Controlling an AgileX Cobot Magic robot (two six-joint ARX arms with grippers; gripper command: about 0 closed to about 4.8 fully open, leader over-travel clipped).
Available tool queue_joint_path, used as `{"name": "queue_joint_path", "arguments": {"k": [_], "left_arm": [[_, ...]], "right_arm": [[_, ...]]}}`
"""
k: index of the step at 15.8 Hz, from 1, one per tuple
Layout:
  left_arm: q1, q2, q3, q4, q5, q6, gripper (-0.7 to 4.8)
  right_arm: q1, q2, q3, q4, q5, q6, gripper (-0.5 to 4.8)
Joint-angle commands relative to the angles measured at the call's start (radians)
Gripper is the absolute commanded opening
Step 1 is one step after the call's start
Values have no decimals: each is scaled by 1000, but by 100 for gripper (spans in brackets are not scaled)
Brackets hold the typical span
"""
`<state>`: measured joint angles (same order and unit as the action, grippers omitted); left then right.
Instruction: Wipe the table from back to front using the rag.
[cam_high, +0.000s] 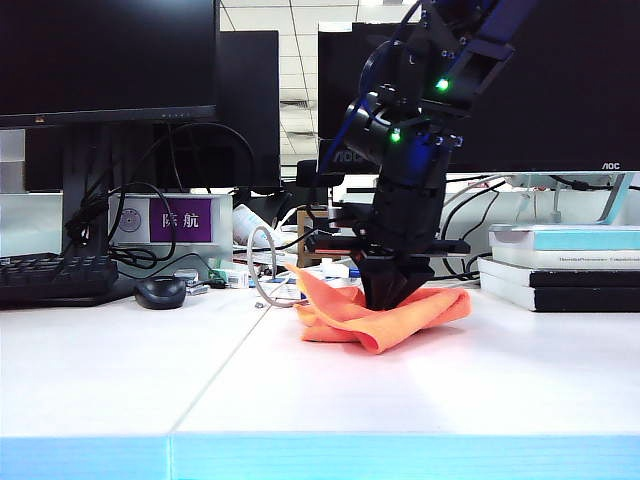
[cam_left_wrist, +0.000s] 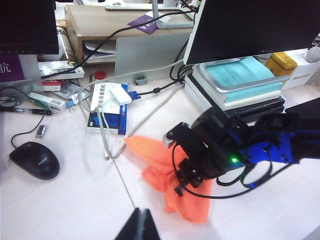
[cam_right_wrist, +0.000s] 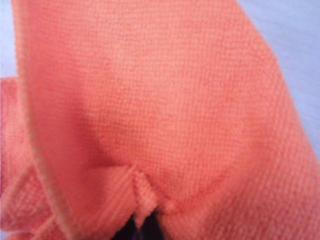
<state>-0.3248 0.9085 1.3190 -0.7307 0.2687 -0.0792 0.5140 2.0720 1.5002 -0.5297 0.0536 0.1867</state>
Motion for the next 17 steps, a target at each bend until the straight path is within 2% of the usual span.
{"name": "queue_joint_path", "arguments": {"k": [1, 8, 15, 17], "left_arm": [[0, -2, 4, -2, 5, 0, -3], [0, -2, 4, -17, 5, 0, -3], [0, -2, 4, -17, 9, 0, -3], [0, -2, 4, -17, 9, 0, -3]], "right_arm": [[-10, 182, 222, -189, 35, -37, -6], [-42, 300, 445, -221, 61, -37, -6], [-86, 310, 447, -150, 57, -38, -6], [-86, 354, 540, -191, 57, -53, -6]]}}
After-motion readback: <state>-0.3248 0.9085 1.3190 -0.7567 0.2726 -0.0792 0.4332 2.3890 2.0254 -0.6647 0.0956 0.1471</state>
